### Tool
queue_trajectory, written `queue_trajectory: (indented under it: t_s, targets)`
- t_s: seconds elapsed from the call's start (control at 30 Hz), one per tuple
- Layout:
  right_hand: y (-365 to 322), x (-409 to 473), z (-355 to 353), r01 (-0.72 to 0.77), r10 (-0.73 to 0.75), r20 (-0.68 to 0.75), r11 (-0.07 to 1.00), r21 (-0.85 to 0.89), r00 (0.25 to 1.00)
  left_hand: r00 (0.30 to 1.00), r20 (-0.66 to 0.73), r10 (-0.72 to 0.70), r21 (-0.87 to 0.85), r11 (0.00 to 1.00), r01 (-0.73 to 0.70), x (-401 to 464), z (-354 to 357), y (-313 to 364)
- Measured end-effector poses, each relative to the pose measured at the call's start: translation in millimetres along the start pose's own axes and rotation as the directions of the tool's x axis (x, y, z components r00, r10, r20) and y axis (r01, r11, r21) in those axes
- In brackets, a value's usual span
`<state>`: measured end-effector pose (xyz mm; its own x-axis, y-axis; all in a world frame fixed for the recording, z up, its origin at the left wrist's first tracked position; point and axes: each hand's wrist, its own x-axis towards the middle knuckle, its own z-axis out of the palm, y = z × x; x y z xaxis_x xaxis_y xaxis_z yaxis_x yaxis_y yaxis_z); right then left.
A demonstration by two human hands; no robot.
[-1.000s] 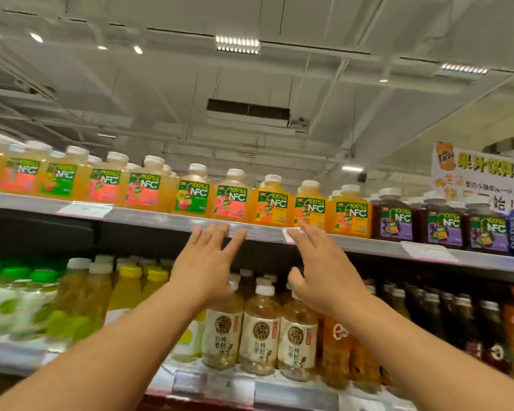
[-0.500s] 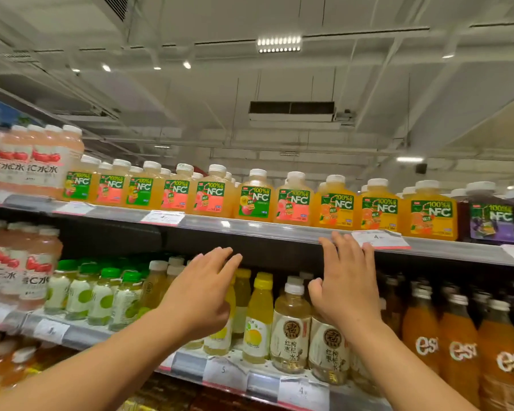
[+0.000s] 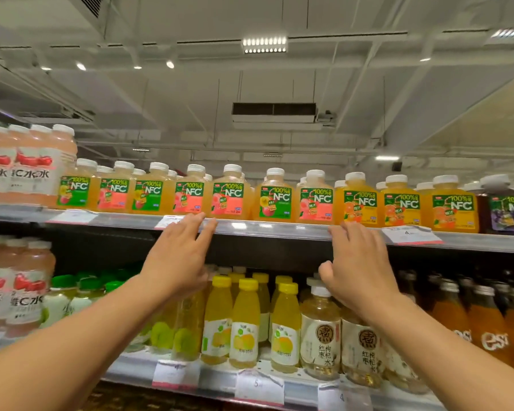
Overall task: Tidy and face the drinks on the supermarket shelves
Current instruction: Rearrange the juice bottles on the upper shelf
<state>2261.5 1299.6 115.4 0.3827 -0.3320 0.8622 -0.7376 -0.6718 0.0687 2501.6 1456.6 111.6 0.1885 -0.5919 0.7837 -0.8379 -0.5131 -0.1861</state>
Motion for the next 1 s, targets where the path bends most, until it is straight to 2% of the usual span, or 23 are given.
queue_trajectory:
  t_s: [0.1,0.17,0.27,0.4,0.5,0.73,0.8,0.9,1.0]
  targets:
    - [-53,10,11,0.060,-0.065,0.061,0.995,0.077,0.996,0.999,-0.031,0.023,-0.008,1.000,-0.023,5,12,-41]
    - [-83,12,25,0.066,-0.066,0.080,0.998,-0.001,0.995,0.999,-0.013,0.044,0.012,0.999,-0.044,3,25,-69]
    - [-106,10,40,-0.013,0.022,0.051,0.987,-0.160,0.998,0.997,-0.050,0.057,-0.016,0.998,-0.058,0,47,-92]
    - [-113,6,53,-0.093,0.082,-0.078,0.986,-0.136,0.994,0.991,-0.129,0.047,-0.078,0.995,-0.057,-1,64,-89]
    - [-112,7,55,-0.104,0.090,-0.118,0.987,-0.119,0.989,0.988,-0.147,0.047,-0.084,0.995,-0.060,0,67,-91]
    - [-109,11,38,-0.089,0.088,-0.015,0.992,-0.084,0.996,0.992,-0.121,0.029,-0.084,0.996,-0.039,1,58,-90]
    - [-102,28,21,-0.083,0.083,0.018,0.996,0.039,0.996,0.995,-0.103,0.021,-0.081,0.996,-0.029,3,51,-88]
    - [-90,76,-5,-0.166,0.162,0.037,0.943,0.288,0.986,0.998,-0.067,0.021,-0.031,0.999,-0.023,6,47,-85]
    - [-88,117,-11,-0.231,0.226,0.058,0.899,0.372,0.972,0.999,-0.026,0.021,-0.009,1.000,-0.021,6,45,-83]
